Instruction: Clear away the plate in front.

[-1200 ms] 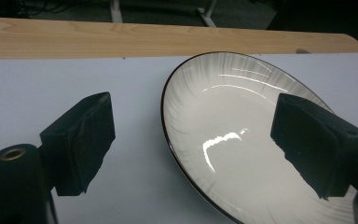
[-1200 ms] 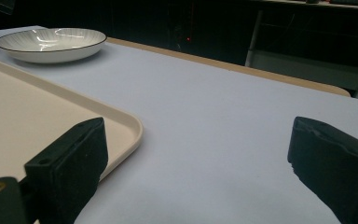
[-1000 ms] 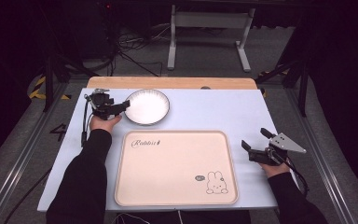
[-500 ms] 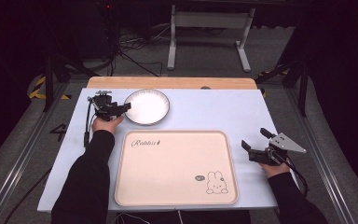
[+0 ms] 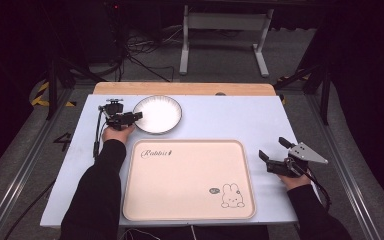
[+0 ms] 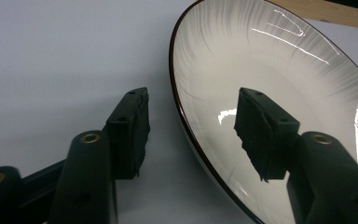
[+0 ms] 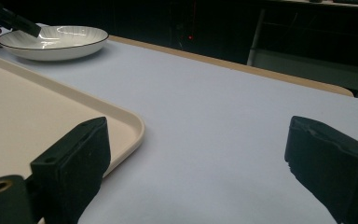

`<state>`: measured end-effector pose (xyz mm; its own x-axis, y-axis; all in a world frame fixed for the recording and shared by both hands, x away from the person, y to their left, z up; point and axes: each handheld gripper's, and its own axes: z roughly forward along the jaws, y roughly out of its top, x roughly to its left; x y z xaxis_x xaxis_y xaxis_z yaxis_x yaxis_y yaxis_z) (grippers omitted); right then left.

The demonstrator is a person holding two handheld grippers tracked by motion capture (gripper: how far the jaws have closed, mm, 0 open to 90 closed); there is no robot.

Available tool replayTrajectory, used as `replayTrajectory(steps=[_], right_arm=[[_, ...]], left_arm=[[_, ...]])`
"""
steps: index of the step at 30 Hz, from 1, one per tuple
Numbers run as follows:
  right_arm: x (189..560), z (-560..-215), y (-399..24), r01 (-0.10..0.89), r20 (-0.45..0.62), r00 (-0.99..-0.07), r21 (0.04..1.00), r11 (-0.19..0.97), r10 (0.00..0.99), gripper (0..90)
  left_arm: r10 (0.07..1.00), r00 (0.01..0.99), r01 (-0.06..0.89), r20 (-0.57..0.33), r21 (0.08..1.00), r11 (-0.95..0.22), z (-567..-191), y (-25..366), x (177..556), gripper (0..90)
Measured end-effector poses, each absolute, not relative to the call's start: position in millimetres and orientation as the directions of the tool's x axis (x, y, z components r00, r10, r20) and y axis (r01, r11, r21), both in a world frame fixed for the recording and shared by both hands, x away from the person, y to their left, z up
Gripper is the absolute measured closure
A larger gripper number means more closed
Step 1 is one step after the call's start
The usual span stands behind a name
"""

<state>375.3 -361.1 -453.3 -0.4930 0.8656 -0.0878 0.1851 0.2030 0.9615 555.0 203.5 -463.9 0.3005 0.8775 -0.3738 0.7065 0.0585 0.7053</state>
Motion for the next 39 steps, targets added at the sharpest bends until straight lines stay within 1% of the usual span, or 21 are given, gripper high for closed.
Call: replayTrajectory(steps=[5,14,20,27,29,34,39], right_arm=[[375,-453,-361,0.184,-0.091,-0.494,0.961,0.206,0.865,7.3],[375,-453,-361,0.184,-0.092,-0.496,0.961,0.208,0.863,7.3],[375,-453,-361,0.185,-0.093,-0.498,0.960,0.211,0.862,7.6],[376,-453,-361,0.194,-0.091,-0.499,0.958,0.213,0.862,7.6],[376,-453,-361,0.192,-0.092,-0.500,0.958,0.213,0.861,7.6],[376,-453,-360,0.192,-0.092,-0.500,0.958,0.215,0.861,7.6],[377,-453,-360,0.197,-0.086,-0.499,0.958,0.210,0.862,7.6]], left_arm=[[0.868,0.289,0.740,-0.404,0.669,0.065,-465,204,559,54.8],[0.878,0.285,0.747,-0.385,0.663,0.048,-464,202,560,65.8],[0.871,0.294,0.751,-0.393,0.659,0.044,-465,202,560,66.6],[0.842,0.287,0.769,-0.457,0.634,0.081,-467,207,563,69.0],[0.843,0.287,0.771,-0.455,0.632,0.078,-466,207,563,69.4],[0.839,0.267,0.776,-0.474,0.622,0.105,-467,207,563,71.1],[0.814,0.232,0.790,-0.533,0.591,0.162,-468,211,564,74.9]])
